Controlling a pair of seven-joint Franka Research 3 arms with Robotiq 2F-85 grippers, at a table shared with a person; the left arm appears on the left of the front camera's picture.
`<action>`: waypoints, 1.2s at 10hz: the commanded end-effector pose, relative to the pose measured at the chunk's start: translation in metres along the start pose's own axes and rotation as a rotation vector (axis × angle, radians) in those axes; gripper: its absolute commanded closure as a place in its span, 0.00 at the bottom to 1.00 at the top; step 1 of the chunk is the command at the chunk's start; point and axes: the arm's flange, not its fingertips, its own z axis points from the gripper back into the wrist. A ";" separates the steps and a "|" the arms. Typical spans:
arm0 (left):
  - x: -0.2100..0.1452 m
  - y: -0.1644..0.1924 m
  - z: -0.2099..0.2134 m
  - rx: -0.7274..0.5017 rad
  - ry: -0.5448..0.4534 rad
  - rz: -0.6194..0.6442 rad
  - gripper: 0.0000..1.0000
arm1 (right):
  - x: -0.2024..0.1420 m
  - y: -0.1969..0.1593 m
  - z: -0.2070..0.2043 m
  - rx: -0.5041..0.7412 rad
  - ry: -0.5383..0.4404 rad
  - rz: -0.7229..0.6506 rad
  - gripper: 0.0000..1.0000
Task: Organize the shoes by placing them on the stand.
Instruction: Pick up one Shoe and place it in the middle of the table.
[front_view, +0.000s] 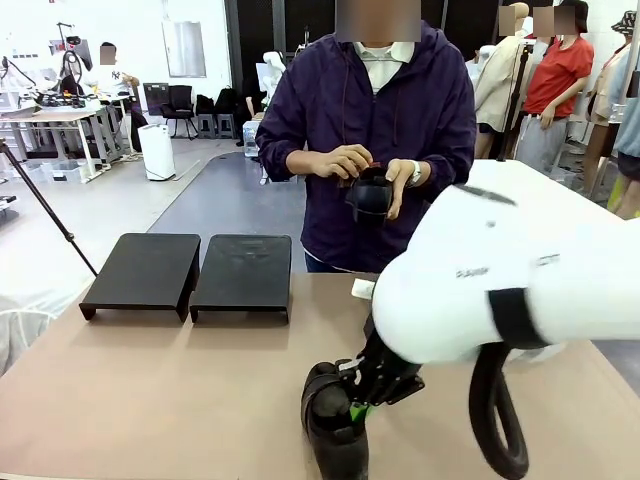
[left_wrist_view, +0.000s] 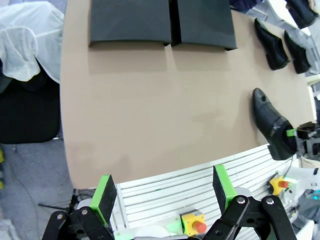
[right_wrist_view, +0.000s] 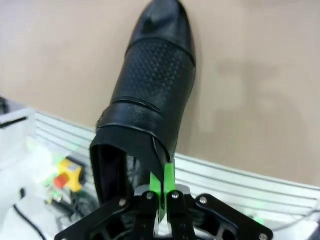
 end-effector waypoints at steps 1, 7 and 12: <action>0.000 0.002 0.000 0.003 0.000 -0.008 0.00 | 0.017 0.012 -0.018 0.013 -0.058 -0.088 1.00; 0.000 0.002 0.000 0.003 0.000 -0.008 0.00 | 0.031 0.018 -0.046 -0.018 -0.120 -0.218 1.00; 0.000 0.002 0.000 0.003 0.000 -0.008 0.00 | 0.033 0.018 -0.049 -0.017 -0.112 -0.250 0.00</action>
